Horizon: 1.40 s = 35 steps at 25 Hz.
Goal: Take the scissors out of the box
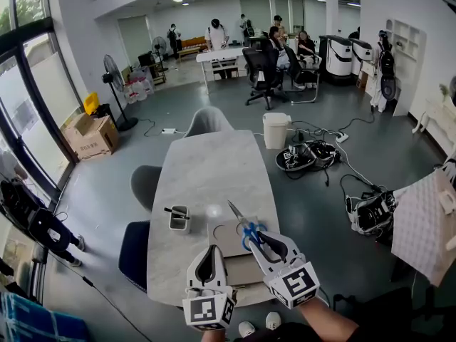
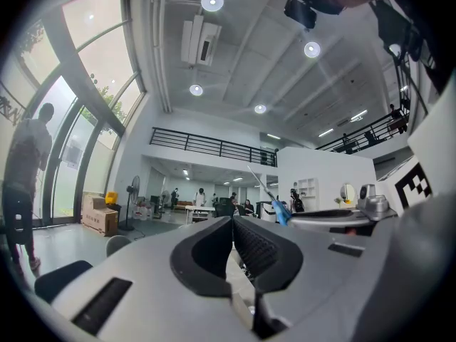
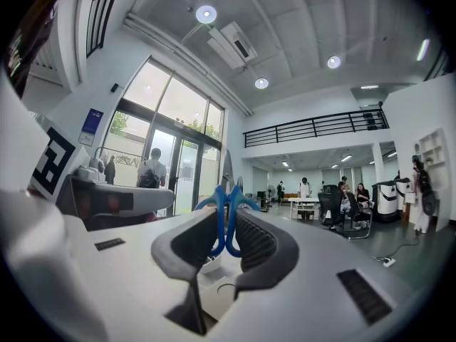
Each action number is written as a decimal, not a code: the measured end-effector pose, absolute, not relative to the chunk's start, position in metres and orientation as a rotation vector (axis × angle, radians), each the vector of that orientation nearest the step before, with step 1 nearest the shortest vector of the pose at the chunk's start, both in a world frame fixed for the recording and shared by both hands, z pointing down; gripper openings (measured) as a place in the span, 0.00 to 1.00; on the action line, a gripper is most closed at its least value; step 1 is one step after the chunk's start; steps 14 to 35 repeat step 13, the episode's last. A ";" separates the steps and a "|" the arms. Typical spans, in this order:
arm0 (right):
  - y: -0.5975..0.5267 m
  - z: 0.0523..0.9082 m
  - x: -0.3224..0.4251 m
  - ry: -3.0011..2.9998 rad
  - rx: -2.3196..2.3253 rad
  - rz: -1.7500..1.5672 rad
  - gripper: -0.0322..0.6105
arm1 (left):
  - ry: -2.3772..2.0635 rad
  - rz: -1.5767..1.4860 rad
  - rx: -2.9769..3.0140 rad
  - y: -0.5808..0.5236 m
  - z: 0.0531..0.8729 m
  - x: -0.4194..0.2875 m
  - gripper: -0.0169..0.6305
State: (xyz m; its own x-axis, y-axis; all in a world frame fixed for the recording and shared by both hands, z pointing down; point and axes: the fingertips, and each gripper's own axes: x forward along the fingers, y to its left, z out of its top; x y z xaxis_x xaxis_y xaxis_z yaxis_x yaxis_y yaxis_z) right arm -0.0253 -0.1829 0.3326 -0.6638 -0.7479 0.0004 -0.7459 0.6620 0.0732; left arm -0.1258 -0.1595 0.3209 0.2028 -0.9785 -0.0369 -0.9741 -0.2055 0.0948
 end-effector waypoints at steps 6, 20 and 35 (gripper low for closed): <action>-0.180 0.330 -0.025 -2.838 1.275 -0.109 0.17 | -1.948 -0.134 2.396 -0.157 0.319 -0.126 0.05; -0.180 0.328 -0.028 -2.838 1.286 -0.102 0.17 | -1.950 -0.129 2.393 -0.156 0.320 -0.130 0.05; -0.180 0.328 -0.028 -2.838 1.286 -0.102 0.17 | -1.950 -0.129 2.393 -0.156 0.320 -0.130 0.05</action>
